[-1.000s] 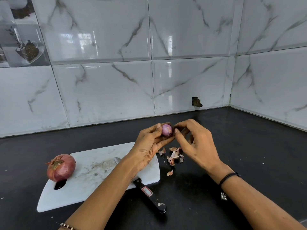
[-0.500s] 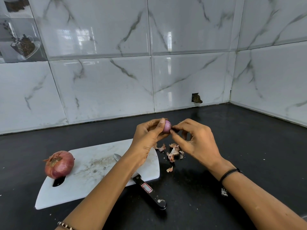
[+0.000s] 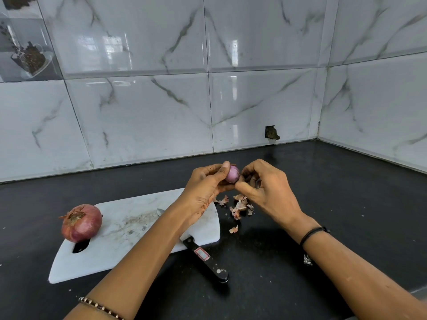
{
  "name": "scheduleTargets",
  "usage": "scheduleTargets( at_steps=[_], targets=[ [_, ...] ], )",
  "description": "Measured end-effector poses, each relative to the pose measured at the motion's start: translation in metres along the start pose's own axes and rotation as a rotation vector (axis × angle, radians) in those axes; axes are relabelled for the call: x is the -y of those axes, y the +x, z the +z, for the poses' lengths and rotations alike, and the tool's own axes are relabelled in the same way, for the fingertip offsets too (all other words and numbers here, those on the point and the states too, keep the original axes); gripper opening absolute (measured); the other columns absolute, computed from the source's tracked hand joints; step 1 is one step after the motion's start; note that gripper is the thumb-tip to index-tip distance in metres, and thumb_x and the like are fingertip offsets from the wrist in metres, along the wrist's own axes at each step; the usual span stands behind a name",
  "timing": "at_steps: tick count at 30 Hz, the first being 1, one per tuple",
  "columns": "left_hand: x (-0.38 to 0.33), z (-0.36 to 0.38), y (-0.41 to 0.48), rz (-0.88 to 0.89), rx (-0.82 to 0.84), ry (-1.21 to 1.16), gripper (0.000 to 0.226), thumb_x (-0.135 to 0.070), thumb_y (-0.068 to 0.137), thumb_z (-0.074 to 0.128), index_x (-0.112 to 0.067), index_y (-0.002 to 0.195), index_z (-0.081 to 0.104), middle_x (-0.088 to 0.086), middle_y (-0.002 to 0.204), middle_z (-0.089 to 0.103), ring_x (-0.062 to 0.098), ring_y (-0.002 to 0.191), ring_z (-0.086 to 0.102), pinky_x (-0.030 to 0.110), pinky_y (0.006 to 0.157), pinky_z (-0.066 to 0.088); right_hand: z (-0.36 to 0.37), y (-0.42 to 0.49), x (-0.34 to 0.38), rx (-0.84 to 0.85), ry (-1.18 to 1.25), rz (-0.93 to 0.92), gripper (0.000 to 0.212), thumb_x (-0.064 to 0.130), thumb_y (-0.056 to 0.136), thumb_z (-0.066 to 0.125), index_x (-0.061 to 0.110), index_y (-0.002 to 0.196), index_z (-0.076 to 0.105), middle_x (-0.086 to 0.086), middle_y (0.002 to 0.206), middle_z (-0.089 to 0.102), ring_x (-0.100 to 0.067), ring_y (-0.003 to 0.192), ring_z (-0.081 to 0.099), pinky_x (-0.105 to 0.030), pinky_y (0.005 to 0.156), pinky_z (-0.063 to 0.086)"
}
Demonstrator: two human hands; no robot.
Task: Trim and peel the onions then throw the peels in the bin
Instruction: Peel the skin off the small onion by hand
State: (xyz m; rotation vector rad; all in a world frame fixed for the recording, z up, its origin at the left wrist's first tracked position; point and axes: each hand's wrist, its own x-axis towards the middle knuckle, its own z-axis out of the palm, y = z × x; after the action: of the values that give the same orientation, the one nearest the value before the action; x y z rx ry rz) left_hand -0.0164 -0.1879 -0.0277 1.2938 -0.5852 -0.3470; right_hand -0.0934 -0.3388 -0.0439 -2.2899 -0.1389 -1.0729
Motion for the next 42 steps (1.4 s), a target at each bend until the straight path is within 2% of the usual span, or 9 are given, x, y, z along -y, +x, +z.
scheduleTargets(
  at_steps=[5,9,14,19,23,32,35,39,42],
  targets=[
    [-0.002,-0.003,-0.001,-0.038,0.031,0.055,0.037,-0.026,0.101,0.06,0.007,0.114,0.071,0.028,0.11,0.072,0.032,0.1,0.072,0.034,0.089,0.061,0.0,0.0,-0.001,0.076,-0.012,-0.046,0.016,0.023,0.087,0.074,0.015,0.088,0.061,0.008,0.083,0.055,-0.012,0.077,0.053,-0.011,0.062,0.04],
    [-0.005,-0.007,-0.002,-0.052,0.009,0.106,0.038,-0.03,0.094,0.071,0.005,0.106,0.075,0.029,0.108,0.072,0.029,0.089,0.07,0.033,0.08,0.061,0.004,-0.001,-0.001,0.127,-0.016,-0.101,0.02,0.033,0.084,0.066,0.014,0.087,0.058,0.005,0.083,0.054,-0.01,0.071,0.049,-0.014,0.061,0.039],
    [-0.006,-0.01,-0.002,-0.058,-0.018,0.222,0.044,-0.038,0.084,0.08,0.004,0.094,0.077,0.03,0.103,0.072,0.037,0.092,0.068,0.059,0.099,0.053,0.004,-0.001,0.0,0.176,-0.065,-0.156,0.018,0.031,0.085,0.066,0.016,0.089,0.056,0.007,0.084,0.051,-0.008,0.069,0.047,-0.02,0.062,0.04],
    [-0.007,-0.013,-0.001,-0.035,0.003,0.317,0.027,-0.036,0.087,0.079,-0.015,0.068,0.077,0.009,0.077,0.07,0.021,0.078,0.066,0.047,0.091,0.058,0.005,-0.002,0.001,0.203,-0.1,-0.177,0.02,0.022,0.087,0.072,0.018,0.088,0.052,0.014,0.082,0.045,-0.003,0.069,0.048,-0.016,0.062,0.039],
    [-0.008,-0.013,-0.002,-0.007,-0.001,0.371,0.021,-0.032,0.088,0.078,-0.012,0.081,0.079,0.001,0.073,0.071,0.01,0.07,0.064,0.03,0.073,0.054,0.006,-0.001,-0.001,0.21,-0.111,-0.171,0.024,0.021,0.086,0.072,0.021,0.085,0.048,0.016,0.08,0.043,-0.002,0.068,0.047,-0.016,0.061,0.037],
    [-0.001,-0.024,0.0,0.01,-0.013,0.456,0.016,-0.03,0.085,0.082,-0.018,0.095,0.083,0.003,0.091,0.079,0.007,0.085,0.071,0.018,0.075,0.056,0.002,0.0,-0.004,0.205,-0.081,-0.074,0.02,0.027,0.084,0.073,0.014,0.086,0.058,0.006,0.086,0.057,-0.008,0.072,0.052,-0.023,0.063,0.044],
    [0.001,-0.023,0.002,-0.017,-0.042,0.386,0.023,-0.029,0.083,0.082,-0.014,0.1,0.081,0.004,0.094,0.079,0.009,0.087,0.073,0.02,0.075,0.057,0.001,0.0,-0.003,0.13,-0.045,-0.05,0.017,0.026,0.084,0.071,0.016,0.086,0.057,0.004,0.087,0.058,-0.008,0.071,0.051,-0.018,0.061,0.04],
    [0.002,-0.025,0.007,-0.053,-0.086,0.288,0.031,-0.031,0.082,0.083,-0.011,0.106,0.079,0.005,0.1,0.079,0.019,0.101,0.075,0.032,0.093,0.059,-0.004,0.0,0.001,0.012,0.016,-0.034,0.016,0.028,0.086,0.068,0.015,0.087,0.058,0.005,0.085,0.057,-0.013,0.073,0.052,-0.016,0.062,0.042],
    [0.003,-0.025,0.008,-0.07,-0.067,0.211,0.033,-0.03,0.084,0.082,-0.008,0.107,0.079,0.01,0.105,0.078,0.022,0.104,0.073,0.031,0.094,0.058,-0.005,0.0,0.003,-0.013,0.028,-0.031,0.017,0.031,0.084,0.066,0.016,0.086,0.058,0.006,0.084,0.056,-0.012,0.072,0.051,-0.014,0.062,0.041]
  ],
)
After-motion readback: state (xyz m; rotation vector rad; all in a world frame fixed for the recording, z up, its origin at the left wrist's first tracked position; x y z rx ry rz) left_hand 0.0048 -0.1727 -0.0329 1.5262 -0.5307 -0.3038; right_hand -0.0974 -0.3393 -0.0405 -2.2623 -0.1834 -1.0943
